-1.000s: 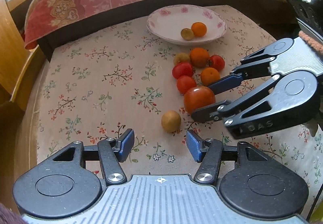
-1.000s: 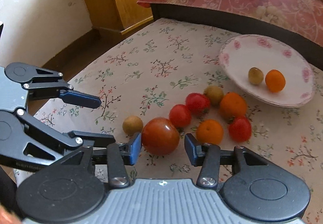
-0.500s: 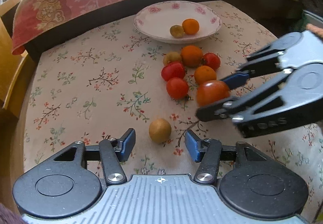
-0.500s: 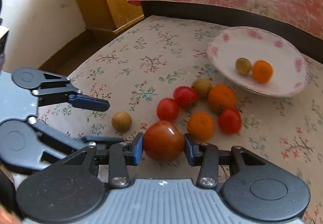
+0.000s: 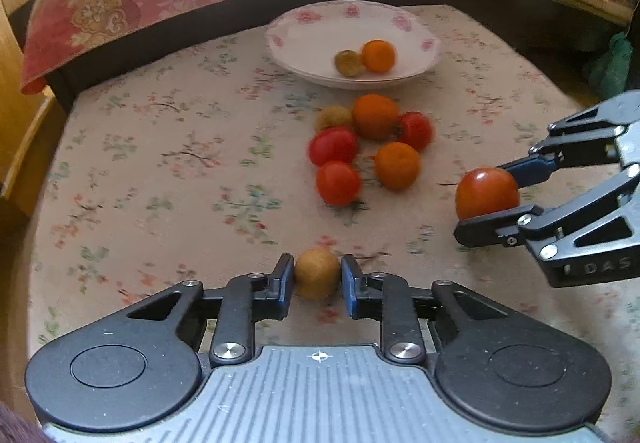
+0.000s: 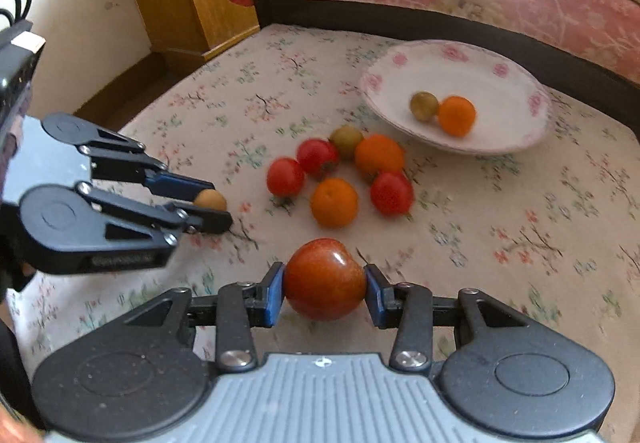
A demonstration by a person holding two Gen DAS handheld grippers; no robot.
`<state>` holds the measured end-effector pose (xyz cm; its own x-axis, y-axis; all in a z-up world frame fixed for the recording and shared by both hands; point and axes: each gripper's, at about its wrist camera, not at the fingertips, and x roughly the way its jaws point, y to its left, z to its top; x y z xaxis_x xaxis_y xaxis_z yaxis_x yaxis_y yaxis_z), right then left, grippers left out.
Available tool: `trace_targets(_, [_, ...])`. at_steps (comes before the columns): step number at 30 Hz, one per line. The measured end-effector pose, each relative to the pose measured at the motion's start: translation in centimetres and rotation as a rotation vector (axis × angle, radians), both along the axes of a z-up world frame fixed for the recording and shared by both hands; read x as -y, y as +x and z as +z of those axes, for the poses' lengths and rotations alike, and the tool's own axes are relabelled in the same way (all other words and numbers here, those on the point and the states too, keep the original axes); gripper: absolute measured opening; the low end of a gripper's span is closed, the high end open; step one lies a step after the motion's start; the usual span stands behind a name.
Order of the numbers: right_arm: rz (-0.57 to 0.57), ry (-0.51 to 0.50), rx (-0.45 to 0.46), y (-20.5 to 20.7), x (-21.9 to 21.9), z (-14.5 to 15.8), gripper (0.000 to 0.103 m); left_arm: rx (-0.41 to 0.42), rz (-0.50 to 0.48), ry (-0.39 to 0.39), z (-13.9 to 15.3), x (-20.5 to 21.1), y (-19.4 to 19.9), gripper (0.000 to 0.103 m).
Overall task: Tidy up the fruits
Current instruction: 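Grasp the brown fruit with the left tool while the right tool grasps the large tomato, then carry the brown fruit and large tomato to the plate and release them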
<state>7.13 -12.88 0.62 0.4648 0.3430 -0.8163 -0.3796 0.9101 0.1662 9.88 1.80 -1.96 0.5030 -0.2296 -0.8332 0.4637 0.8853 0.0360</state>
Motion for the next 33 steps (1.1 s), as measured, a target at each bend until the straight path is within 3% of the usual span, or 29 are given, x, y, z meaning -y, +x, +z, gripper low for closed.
trace_targets(8, [-0.037, -0.046, -0.001, -2.4, 2.5, -0.3, 0.044, -0.001, -0.073, -0.013, -0.1, 3.0, -1.8, 0.033])
trace_targets(14, [-0.022, -0.054, 0.013, -3.2, 2.8, -0.3, 0.045, 0.006, -0.076, -0.009, -0.2, 3.5, -2.3, 0.039])
trace_targets(20, [-0.020, -0.048, 0.000, -3.3, 3.1, -0.2, 0.046, 0.016, -0.081, 0.010, -0.2, 3.6, -2.6, 0.055])
trace_targets(33, [-0.038, -0.034, -0.017, -4.5, 4.0, 0.0, 0.051, 0.015, -0.092, 0.017, -0.5, 3.7, -2.5, 0.056])
